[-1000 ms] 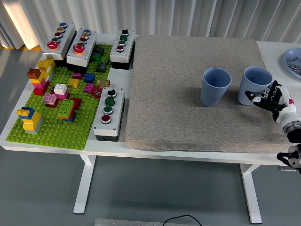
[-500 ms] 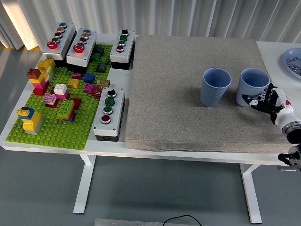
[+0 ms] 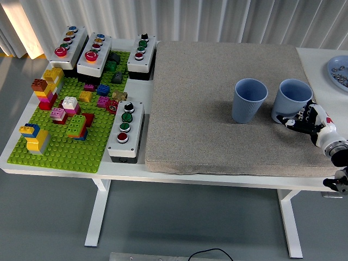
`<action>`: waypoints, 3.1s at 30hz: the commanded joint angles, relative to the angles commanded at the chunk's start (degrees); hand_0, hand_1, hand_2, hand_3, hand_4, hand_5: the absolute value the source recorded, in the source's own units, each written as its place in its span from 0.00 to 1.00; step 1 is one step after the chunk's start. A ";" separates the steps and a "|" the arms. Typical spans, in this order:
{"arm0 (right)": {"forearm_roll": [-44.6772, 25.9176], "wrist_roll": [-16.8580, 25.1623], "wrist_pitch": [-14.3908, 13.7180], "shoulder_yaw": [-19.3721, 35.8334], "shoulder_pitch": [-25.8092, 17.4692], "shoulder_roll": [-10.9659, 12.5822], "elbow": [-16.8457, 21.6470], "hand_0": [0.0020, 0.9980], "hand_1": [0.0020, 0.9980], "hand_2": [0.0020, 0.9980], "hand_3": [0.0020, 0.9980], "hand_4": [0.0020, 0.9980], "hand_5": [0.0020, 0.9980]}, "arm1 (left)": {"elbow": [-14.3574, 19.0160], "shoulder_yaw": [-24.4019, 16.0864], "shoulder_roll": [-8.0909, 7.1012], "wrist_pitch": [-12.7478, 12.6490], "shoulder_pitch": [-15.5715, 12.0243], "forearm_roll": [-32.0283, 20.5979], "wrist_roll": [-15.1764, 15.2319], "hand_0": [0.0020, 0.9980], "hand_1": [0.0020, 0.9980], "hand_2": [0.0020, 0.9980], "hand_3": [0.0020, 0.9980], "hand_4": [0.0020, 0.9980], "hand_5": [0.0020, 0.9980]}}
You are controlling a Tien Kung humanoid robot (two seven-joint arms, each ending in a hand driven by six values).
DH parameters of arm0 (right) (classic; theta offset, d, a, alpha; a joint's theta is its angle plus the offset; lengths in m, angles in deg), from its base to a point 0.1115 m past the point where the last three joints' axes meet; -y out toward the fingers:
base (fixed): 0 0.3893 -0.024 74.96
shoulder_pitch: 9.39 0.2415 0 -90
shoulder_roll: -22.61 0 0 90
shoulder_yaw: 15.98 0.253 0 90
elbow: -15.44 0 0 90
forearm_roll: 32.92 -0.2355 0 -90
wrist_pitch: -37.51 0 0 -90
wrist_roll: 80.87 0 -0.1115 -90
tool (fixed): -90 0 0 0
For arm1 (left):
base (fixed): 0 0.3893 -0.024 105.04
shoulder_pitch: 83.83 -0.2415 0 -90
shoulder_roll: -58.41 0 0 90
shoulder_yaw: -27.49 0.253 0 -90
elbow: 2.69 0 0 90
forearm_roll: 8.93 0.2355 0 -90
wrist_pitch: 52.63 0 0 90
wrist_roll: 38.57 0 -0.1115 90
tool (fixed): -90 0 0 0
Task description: Pick cup pour cup place
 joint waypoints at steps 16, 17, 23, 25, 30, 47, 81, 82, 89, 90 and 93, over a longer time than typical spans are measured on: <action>1.75 -0.87 0.10 2.16 -1.05 1.03 1.26 0.91 0.89 0.99 0.98 0.86 0.24 | 0.00 0.24 -0.02 -0.08 -0.10 -0.45 0.10 0.74 0.77 0.83 0.65 0.52 0.95; 1.74 -0.84 0.09 2.47 -1.26 1.27 1.43 0.91 0.89 0.99 0.98 0.86 0.24 | 0.00 0.26 -0.01 -0.09 -0.10 -0.49 0.11 0.74 0.77 0.83 0.65 0.52 0.95; 2.30 -1.10 0.19 3.42 -2.89 2.80 3.16 0.92 0.89 0.98 0.98 0.83 0.20 | 0.00 0.06 -0.02 -0.10 -0.19 -0.50 0.13 0.74 0.77 0.83 0.65 0.52 0.95; 2.53 -1.21 0.15 3.82 -3.55 3.28 3.92 0.92 0.89 0.98 0.98 0.83 0.20 | 0.00 0.01 -0.02 -0.09 -0.22 -0.47 0.13 0.74 0.77 0.83 0.65 0.52 0.95; 3.44 -1.75 0.47 5.43 -5.62 4.82 6.97 0.92 0.89 0.98 0.97 0.85 0.22 | 0.00 -0.27 -0.05 -0.12 -0.27 -0.40 0.14 0.74 0.77 0.83 0.65 0.52 0.95; 1.40 -2.14 0.19 8.52 -2.86 9.60 11.60 0.92 0.89 0.97 0.97 0.87 0.26 | 0.00 -0.76 -0.29 -0.22 -0.57 -0.22 0.12 0.74 0.77 0.83 0.65 0.52 0.95; -13.31 5.87 -9.47 20.48 2.74 7.03 24.93 0.83 0.75 0.72 0.81 0.83 0.24 | 0.00 -0.72 -0.36 -0.30 -0.70 -0.45 0.15 0.74 0.77 0.83 0.65 0.52 0.95; -14.28 6.60 -9.07 21.34 2.70 6.79 25.23 0.82 0.75 0.74 0.81 0.84 0.26 | 0.00 -0.88 -0.35 -0.27 -0.69 -0.24 0.10 0.74 0.77 0.83 0.65 0.52 0.95; -21.78 5.36 -7.86 24.58 2.62 6.31 26.55 0.82 0.75 0.75 0.81 0.82 0.24 | 0.00 -0.75 -0.39 -0.23 -0.76 -0.39 0.11 0.74 0.77 0.83 0.65 0.52 0.95; -23.67 4.58 -7.56 24.84 2.63 6.31 26.58 0.82 0.75 0.75 0.81 0.82 0.24 | 0.00 -0.73 -0.40 -0.22 -0.77 -0.40 0.12 0.74 0.77 0.83 0.65 0.52 0.95; -27.38 3.50 -7.22 25.21 2.67 6.27 26.42 0.82 0.75 0.75 0.81 0.82 0.24 | 0.00 -0.70 -0.41 -0.22 -0.76 -0.41 0.15 0.74 0.77 0.83 0.65 0.52 0.95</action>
